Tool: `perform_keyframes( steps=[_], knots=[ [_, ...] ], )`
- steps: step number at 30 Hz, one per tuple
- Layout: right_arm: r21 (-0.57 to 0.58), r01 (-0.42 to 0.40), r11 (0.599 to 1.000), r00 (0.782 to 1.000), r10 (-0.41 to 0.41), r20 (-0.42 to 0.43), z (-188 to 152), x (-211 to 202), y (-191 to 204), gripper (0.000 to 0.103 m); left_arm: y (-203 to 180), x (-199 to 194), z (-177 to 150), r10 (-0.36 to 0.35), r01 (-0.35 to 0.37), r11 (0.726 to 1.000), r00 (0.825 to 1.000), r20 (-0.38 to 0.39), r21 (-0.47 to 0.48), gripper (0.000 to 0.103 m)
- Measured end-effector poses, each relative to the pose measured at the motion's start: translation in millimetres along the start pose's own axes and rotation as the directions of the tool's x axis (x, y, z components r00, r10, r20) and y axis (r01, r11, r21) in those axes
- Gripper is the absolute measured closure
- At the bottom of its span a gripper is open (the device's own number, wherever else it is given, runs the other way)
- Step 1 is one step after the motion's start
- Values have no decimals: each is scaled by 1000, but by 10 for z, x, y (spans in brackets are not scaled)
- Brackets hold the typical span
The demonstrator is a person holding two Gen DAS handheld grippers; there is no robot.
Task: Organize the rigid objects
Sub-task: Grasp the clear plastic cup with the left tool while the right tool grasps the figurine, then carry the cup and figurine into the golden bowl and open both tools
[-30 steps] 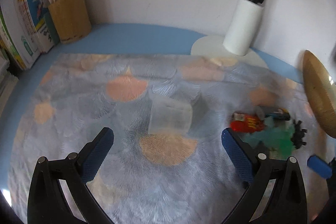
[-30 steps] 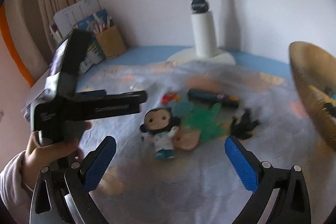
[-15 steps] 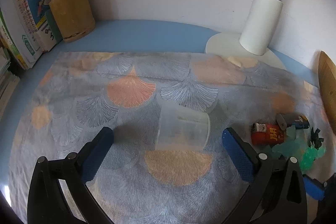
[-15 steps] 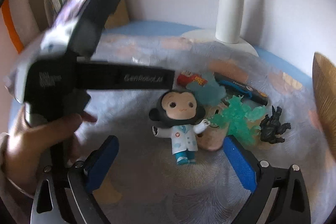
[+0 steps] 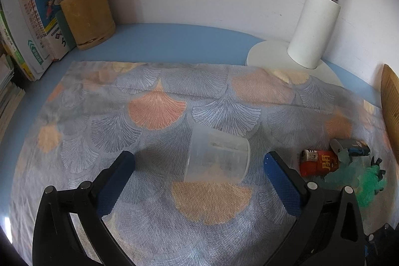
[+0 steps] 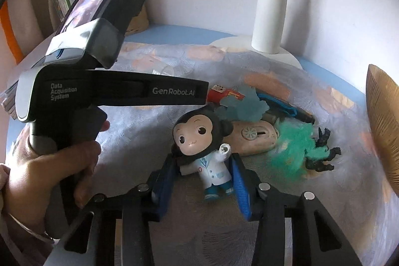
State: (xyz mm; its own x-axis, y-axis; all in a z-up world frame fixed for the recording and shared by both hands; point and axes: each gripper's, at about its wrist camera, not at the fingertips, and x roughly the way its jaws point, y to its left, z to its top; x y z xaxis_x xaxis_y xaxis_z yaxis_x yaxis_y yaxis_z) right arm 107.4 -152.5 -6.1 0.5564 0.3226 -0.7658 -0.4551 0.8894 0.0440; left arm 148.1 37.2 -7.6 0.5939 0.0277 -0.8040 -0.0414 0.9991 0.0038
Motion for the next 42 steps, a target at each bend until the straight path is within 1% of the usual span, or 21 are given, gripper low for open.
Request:
perform_keyframes(
  steps=[4, 9, 11, 12, 13, 14, 16, 18, 21, 24, 27, 30, 35, 36, 40, 42],
  knots=[
    [34, -55, 998, 998, 54, 18, 9, -49, -49, 61, -1, 0, -2, 0, 0, 1000, 1000, 1, -1, 0],
    [45, -74, 996, 995, 71, 67, -39, -164, -50, 61, 34, 32, 8, -4, 4, 1000, 1000, 2, -1, 0],
    [47, -75, 996, 994, 71, 87, -65, -227, -46, 61, 33, 4, 2, -11, 11, 1000, 1000, 14, 6, 8],
    [49, -78, 996, 992, 73, 107, -74, -268, -53, 61, 37, -19, 2, -16, 15, 1000, 999, 30, 11, 29],
    [51, -83, 995, 990, 76, 118, -72, -289, -60, 61, 29, -61, -5, -21, 20, 1000, 999, 50, 15, 59],
    [54, -93, 994, 987, 85, 135, -81, -324, -75, 61, 22, -87, -8, -28, 27, 999, 998, 62, 19, 69],
    [69, -117, 991, 979, 103, 178, -98, -402, -130, 61, 18, -91, -7, -32, 31, 999, 997, 63, 20, 70],
    [86, -130, 988, 972, 110, 209, -114, -456, -180, 61, 20, -92, -9, -52, 51, 999, 996, 71, 11, 70],
    [111, -150, 982, 962, 120, 244, -133, -521, -245, 61, 61, -141, -23, -63, 65, 998, 993, 103, -12, 70],
    [123, -165, 979, 954, 126, 271, -117, -506, -275, 61, 74, -194, -37, -74, 77, 997, 988, 134, -16, 70],
    [131, -167, 977, 947, 121, 298, -134, -558, -288, 61, 28, -254, -60, -64, 65, 998, 985, 158, 2, 70],
    [136, -167, 977, 938, 115, 326, -155, -622, -293, 61, -11, -304, -75, -69, 66, 998, 980, 184, 22, 70],
    [169, -176, 970, 914, 98, 393, -231, -759, -356, 61, -18, -403, -115, -50, 48, 999, 974, 222, 11, 70],
    [185, -187, 965, 909, 99, 405, -251, -781, -395, 61, 17, -393, -111, -49, 48, 999, 973, 225, 9, 70],
    [246, -228, 942, 898, 106, 426, -308, -824, -525, 61, 32, -425, -126, -26, 28, 1000, 970, 242, -7, 70],
    [297, -258, 919, 893, 110, 437, -366, -843, -646, 61, 39, -452, -149, -13, 18, 1000, 967, 254, -16, 70]
  ],
)
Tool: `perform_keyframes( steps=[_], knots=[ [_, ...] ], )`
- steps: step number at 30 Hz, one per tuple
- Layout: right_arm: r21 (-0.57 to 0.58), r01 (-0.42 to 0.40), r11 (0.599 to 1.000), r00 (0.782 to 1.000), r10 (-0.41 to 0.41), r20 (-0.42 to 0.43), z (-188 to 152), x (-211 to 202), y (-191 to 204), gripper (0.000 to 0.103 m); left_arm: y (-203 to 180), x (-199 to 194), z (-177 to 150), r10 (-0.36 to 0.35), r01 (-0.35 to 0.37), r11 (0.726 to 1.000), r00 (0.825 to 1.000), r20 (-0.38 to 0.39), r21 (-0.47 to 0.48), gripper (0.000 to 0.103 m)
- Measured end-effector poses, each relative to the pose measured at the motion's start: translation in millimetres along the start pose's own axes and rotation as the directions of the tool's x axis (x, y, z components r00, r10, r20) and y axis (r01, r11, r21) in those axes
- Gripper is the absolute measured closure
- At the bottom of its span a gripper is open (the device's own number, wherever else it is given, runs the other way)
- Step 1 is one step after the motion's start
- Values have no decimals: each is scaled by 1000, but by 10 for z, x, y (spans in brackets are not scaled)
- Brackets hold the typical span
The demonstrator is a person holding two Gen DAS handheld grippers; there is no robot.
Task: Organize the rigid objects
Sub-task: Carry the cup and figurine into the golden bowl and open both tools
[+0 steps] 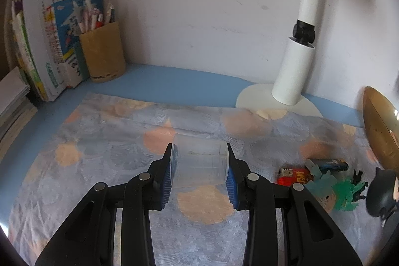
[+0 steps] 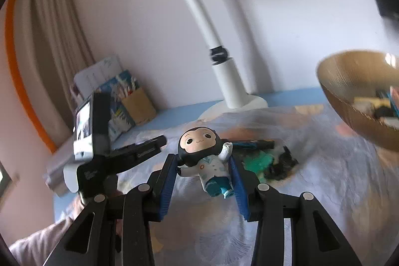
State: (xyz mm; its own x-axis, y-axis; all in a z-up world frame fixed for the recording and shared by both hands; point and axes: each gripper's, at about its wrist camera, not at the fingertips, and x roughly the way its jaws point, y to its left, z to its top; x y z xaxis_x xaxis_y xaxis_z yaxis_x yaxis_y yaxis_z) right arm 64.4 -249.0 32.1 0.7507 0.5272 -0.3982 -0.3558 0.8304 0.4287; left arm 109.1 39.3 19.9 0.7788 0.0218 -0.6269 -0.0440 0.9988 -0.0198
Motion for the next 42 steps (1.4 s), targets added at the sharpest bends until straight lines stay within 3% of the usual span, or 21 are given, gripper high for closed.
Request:
perform_keyframes(
  steps=[3, 7, 10, 14, 20, 24, 26, 27, 28, 29, 31, 33, 38, 42],
  knots=[
    [38, 5, 999, 1000, -5, -17, 43, -40, -142, 61, -21, -40, -4, 27, -27, 1000, 1000, 9, 6, 70],
    [30, -10, 999, 1000, 10, 8, 344, -202, -320, 61, -145, -143, 22, -16, 16, 999, 1000, 14, -32, 70],
    [6, 0, 1000, 999, -1, 32, 615, -321, -442, 61, -447, -248, 164, -48, 47, 999, 997, 54, 23, 70],
    [-9, 40, 999, 998, -40, 38, 918, -472, -762, 61, -1024, -336, 347, -144, 135, 985, 987, 76, 106, 70],
    [43, 148, 988, 988, -149, 30, 1209, -676, -1337, 61, -2010, -405, 393, -309, 292, 923, 950, 32, 251, 70],
    [89, 192, 977, 981, -193, 11, 1360, -762, -1646, 61, -2459, -426, 333, -386, 376, 881, 922, -24, 288, 69],
    [120, 201, 972, 980, -201, -10, 1404, -780, -1774, 60, -2613, -431, 296, -398, 396, 870, 916, -55, 296, 57],
    [142, 197, 970, 980, -197, -18, 1416, -787, -1825, 48, -2663, -423, 280, -399, 402, 867, 914, -73, 295, 31],
    [163, 198, 967, 980, -197, -26, 1427, -800, -1866, 15, -2706, -384, 261, -412, 427, 857, 904, -112, 290, 1],
    [187, 209, 960, 978, -206, -33, 1425, -814, -1903, 0, -2746, -329, 222, -442, 473, 836, 881, -172, 277, 0],
    [225, 209, 952, 976, -217, 9, 1414, -908, -1940, 0, -2810, -243, 171, -468, 533, 809, 839, -276, 249, 1],
    [242, 194, 951, 978, -206, 25, 1415, -969, -1936, 0, -2802, -262, 153, -422, 489, 828, 866, -270, 274, 1],
    [210, 223, 952, 974, -227, -8, 1404, -967, -1787, 0, -2598, -359, 225, -401, 456, 852, 884, -241, 257, 1],
    [193, 218, 957, 975, -220, -14, 1376, -963, -1614, 0, -2309, -400, 353, -340, 383, 895, 918, -204, 231, 1]
  ],
)
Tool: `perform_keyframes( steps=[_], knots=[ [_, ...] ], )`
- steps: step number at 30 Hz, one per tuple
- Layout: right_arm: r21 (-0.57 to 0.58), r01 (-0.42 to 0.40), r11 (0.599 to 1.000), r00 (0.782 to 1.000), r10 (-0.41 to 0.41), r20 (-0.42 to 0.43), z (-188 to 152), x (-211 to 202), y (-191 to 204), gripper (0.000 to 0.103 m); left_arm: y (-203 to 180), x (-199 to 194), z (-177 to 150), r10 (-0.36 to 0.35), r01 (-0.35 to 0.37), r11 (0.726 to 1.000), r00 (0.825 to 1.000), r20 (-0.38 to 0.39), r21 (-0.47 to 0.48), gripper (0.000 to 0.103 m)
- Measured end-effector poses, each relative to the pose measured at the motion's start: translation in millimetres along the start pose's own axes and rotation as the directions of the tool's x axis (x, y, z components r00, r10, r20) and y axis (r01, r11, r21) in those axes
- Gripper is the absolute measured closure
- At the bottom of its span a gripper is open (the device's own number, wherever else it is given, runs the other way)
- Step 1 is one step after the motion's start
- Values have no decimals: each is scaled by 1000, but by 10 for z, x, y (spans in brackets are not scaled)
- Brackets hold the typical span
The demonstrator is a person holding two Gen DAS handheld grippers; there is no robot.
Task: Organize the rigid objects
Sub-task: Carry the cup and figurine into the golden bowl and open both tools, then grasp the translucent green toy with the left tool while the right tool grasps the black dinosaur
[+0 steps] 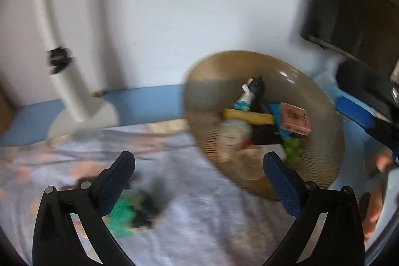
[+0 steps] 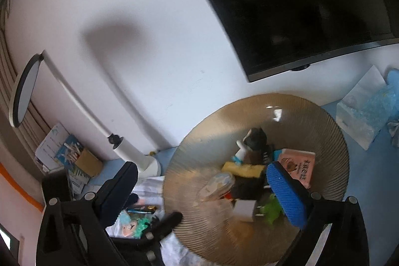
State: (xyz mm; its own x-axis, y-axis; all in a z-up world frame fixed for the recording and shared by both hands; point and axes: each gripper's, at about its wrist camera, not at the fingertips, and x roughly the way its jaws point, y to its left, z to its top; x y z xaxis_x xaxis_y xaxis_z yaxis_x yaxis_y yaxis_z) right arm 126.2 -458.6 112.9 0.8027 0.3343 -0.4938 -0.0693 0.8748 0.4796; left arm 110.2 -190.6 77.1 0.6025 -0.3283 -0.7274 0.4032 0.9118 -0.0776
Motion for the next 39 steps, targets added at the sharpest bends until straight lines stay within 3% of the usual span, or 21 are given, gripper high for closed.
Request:
perform_keyframes(
  steps=[9, 15, 20, 22, 27, 30, 35, 39],
  knots=[
    [-93, -50, 994, 998, 46, -45, -272, 116, 601, 0, 1083, -174, -162, 153, -154, 974, 988, -21, -168, 0],
    [-218, -107, 970, 985, 74, -155, -694, 417, 1089, 0, 1596, -95, -489, 206, -221, 949, 975, -88, -227, 0],
    [-337, -98, 936, 975, 22, -222, -1117, 702, 1356, 0, 1729, 47, -660, 190, -212, 942, 976, -105, -259, 0],
    [-408, -91, 908, 969, -14, -247, -1276, 813, 1433, 0, 1761, 82, -697, 206, -228, 937, 973, -108, -265, 1],
    [-561, -99, 822, 947, -94, -306, -1578, 1092, 1486, 0, 1839, 112, -776, 147, -156, 939, 988, -53, -305, 1],
    [-562, -84, 823, 943, -116, -311, -1614, 1240, 1446, 1, 1807, 175, -750, 120, -124, 951, 992, -32, -282, 0],
    [-564, -72, 823, 922, -161, -352, -1626, 1469, 1404, 22, 1678, 291, -759, 92, -100, 965, 995, -42, -242, 0],
    [-559, -73, 826, 930, -146, -338, -1593, 1446, 1407, 45, 1703, 278, -770, 97, -104, 962, 994, -43, -252, 0]
  ],
)
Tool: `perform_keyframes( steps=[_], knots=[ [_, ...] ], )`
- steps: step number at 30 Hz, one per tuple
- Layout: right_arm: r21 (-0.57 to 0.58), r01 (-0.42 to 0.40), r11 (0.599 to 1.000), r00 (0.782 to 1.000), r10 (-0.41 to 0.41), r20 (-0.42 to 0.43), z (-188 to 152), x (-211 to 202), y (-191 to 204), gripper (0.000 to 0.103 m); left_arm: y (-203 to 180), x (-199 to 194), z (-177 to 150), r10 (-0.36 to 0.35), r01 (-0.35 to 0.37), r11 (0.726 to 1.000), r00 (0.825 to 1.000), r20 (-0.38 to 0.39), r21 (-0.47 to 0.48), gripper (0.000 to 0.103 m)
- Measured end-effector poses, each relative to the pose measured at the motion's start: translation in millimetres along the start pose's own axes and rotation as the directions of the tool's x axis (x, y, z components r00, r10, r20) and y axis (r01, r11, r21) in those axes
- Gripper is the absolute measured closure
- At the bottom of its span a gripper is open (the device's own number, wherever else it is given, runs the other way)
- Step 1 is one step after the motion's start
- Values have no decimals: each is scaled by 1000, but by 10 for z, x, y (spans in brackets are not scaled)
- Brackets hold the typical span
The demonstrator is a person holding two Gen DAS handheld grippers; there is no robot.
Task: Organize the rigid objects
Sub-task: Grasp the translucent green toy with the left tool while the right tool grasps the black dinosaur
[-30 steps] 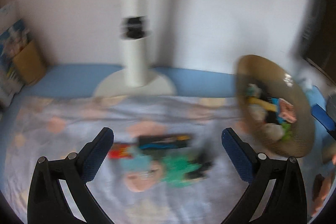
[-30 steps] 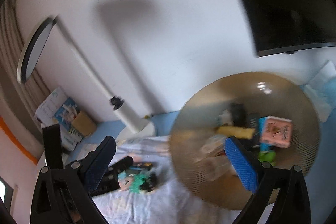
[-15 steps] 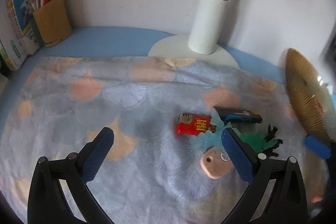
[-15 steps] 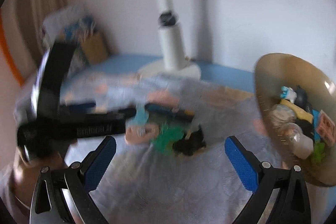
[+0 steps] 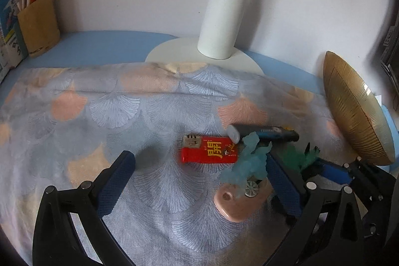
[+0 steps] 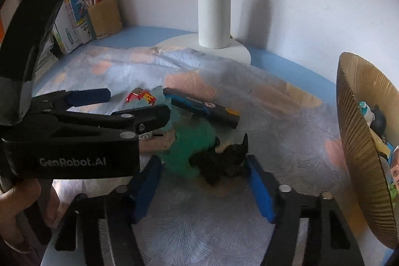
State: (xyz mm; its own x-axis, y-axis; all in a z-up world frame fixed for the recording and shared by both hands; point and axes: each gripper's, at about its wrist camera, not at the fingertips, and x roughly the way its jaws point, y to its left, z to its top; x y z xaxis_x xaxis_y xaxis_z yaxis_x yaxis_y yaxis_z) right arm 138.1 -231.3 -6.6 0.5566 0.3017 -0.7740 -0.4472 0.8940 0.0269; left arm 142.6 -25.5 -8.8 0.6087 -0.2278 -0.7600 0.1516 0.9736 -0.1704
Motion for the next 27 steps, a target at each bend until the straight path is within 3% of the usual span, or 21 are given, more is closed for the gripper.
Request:
perform_keyframes(
  steps=[2, 3, 4, 9, 11, 13, 16, 19, 21, 23, 27],
  knots=[
    [10, 2, 1000, 1000, -2, 16, -11, -50, -15, 74, 4, -8, -3, 3, -3, 1000, 1000, -1, 1, 0],
    [16, 7, 1000, 1000, -7, 18, -1, -39, -23, 93, -1, -10, -5, 6, -6, 1000, 1000, -2, 3, 0],
    [26, 2, 1000, 1000, -3, 19, -6, -43, -40, 93, 7, -13, -7, 6, -6, 1000, 1000, -2, 2, 0],
    [49, -33, 998, 999, 32, 32, -39, -75, -69, 93, 21, 5, 4, 0, 0, 1000, 1000, 7, -12, 1],
    [60, -49, 997, 998, 45, 52, -63, -127, -80, 93, 97, -45, -8, -10, 12, 999, 999, 30, -49, 7],
    [75, -70, 995, 995, 64, 76, -78, -179, -108, 90, 214, -120, -35, -50, 57, 994, 997, 66, -94, 33],
    [122, -111, 986, 990, 99, 104, -99, -227, -196, 82, 241, -191, -65, -85, 94, 991, 992, 96, -94, 59],
    [180, -115, 977, 990, 98, 104, -144, -243, -308, 71, 114, -264, -77, -43, 47, 998, 991, 124, -35, 79],
    [199, -120, 973, 990, 102, 98, -142, -221, -347, 69, 64, -320, -93, -21, 23, 1000, 988, 152, -11, 79],
    [190, -110, 976, 992, 96, 83, -112, -192, -328, 68, 84, -371, -102, -22, 26, 999, 984, 179, -19, 87],
    [134, -102, 986, 994, 96, 56, 6, -74, -240, 53, 181, -373, -95, -20, 32, 997, 984, 178, -66, 87]
  ],
)
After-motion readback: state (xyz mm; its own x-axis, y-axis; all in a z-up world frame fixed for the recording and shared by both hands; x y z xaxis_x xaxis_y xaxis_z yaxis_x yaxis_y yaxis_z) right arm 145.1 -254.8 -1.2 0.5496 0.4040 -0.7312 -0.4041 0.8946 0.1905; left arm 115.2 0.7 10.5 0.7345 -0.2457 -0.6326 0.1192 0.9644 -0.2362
